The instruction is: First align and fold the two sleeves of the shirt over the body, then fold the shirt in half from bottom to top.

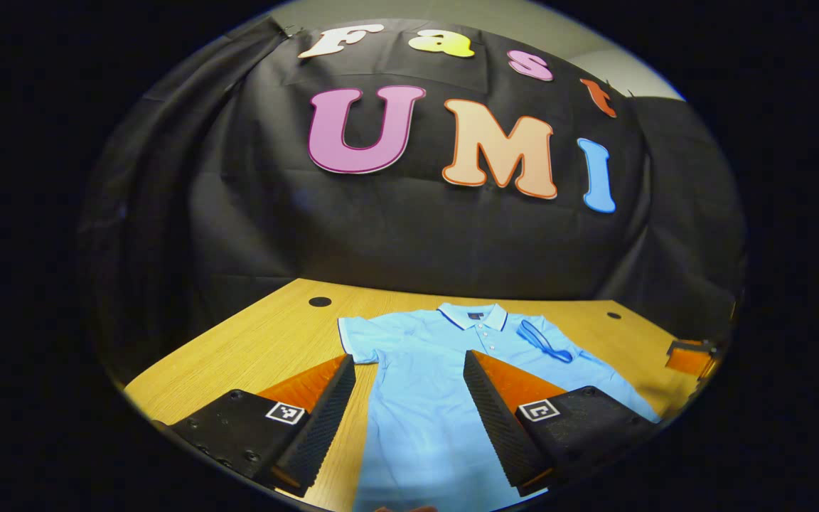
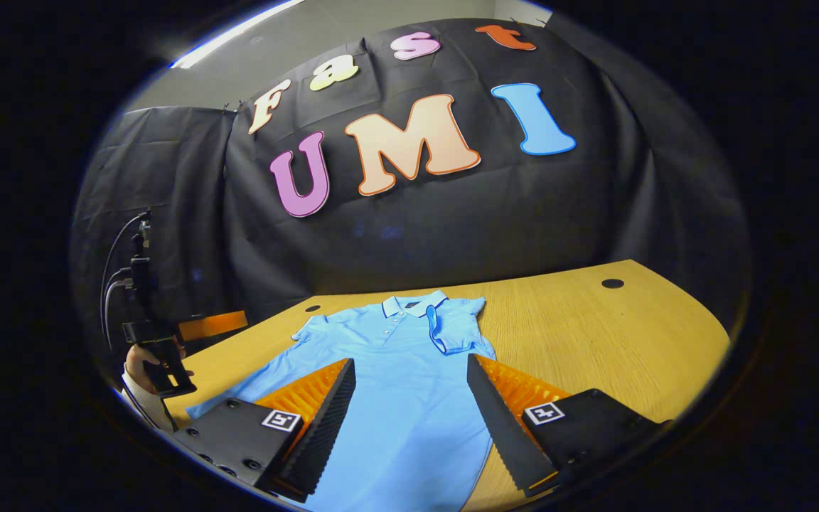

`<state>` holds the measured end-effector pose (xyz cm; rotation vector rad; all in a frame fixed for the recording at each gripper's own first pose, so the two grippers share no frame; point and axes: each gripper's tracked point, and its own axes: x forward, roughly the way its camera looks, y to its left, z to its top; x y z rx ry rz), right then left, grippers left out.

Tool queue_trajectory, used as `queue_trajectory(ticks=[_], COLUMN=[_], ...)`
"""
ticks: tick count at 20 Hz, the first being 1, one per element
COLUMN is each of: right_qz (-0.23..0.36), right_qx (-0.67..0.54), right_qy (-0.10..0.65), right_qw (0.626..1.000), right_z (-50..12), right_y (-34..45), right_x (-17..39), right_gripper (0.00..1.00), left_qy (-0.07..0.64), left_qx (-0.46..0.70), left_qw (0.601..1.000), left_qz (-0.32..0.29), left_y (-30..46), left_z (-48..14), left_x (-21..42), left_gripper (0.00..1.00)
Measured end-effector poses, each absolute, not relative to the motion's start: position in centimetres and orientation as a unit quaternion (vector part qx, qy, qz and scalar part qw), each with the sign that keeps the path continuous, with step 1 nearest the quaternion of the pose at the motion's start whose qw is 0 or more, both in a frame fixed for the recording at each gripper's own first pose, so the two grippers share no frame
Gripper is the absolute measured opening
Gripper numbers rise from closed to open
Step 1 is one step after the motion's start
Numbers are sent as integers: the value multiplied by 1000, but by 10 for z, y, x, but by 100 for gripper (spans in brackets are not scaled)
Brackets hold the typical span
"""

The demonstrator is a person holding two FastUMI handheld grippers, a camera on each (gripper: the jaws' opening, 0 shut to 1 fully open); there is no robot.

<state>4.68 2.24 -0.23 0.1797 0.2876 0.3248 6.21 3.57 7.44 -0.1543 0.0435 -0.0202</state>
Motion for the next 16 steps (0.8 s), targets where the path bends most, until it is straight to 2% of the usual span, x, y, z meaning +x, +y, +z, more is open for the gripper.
queue_trajectory(ticks=[8, 16], right_qz=[148, 139], right_qx=[68, 63], right_qy=[152, 163], right_qw=[975, 975], right_z=[-14, -23], right_y=[16, 6], right_x=[50, 54], right_gripper=[98, 98], left_qy=[38, 145], left_qx=[-77, -80], left_qw=[996, 985], left_qz=[28, 43], left_y=[85, 101], left_z=[105, 29], left_x=[137, 227], left_gripper=[95, 94])
